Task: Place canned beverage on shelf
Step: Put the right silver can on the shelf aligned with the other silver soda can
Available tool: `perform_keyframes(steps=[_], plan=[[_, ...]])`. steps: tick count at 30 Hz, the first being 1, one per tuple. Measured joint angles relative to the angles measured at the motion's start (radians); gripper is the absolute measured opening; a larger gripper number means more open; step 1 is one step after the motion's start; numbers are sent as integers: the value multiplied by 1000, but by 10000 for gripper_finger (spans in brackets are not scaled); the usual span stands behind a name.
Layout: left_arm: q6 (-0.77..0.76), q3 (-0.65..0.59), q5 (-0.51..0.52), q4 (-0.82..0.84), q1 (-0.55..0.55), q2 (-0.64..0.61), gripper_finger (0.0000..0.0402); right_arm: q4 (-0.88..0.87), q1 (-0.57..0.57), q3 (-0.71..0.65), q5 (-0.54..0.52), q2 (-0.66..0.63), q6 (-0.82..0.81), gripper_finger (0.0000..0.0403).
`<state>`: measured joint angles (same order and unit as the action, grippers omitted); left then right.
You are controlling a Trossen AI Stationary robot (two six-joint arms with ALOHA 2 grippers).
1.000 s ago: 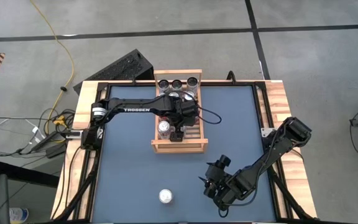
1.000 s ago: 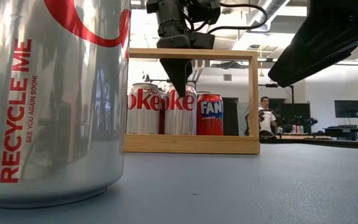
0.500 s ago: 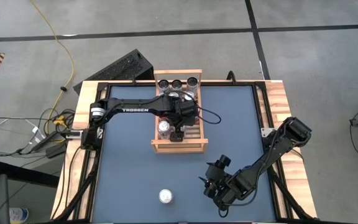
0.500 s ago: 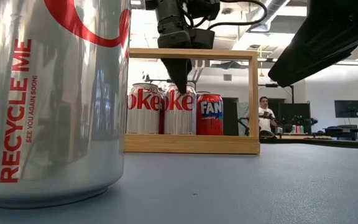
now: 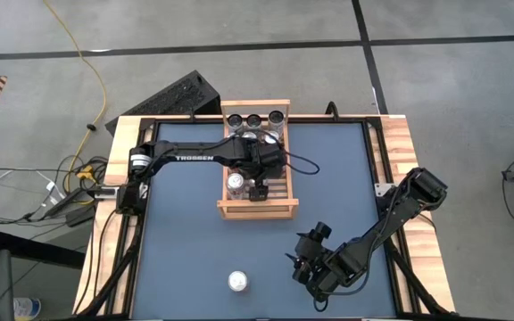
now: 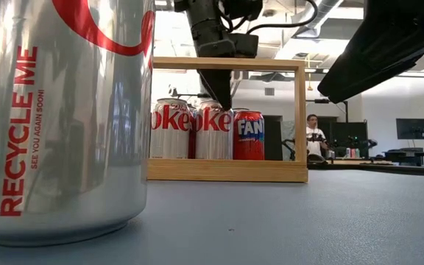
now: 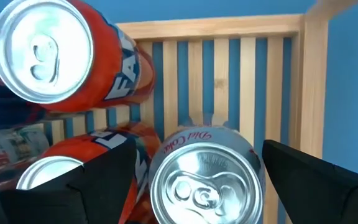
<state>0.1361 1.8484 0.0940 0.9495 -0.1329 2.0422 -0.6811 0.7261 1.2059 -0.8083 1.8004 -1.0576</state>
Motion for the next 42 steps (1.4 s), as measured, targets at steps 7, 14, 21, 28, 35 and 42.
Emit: perform_keyframes(steps=[7,14,21,28,35,42], plan=[[-17,0,-1,0,13,0,335,0,0,0,0,0,0,306],[20,1,43,10,26,0,335,0,0,0,0,0,0,306],[0,1,46,27,25,0,334,0,1,0,3,0,-8,306],[-96,1,68,35,26,1,334,0,1,0,4,0,-8,306],[-167,2,95,32,29,1,319,0,1,0,4,0,-9,306],[-249,2,102,25,38,2,297,0,1,0,4,0,-9,306]])
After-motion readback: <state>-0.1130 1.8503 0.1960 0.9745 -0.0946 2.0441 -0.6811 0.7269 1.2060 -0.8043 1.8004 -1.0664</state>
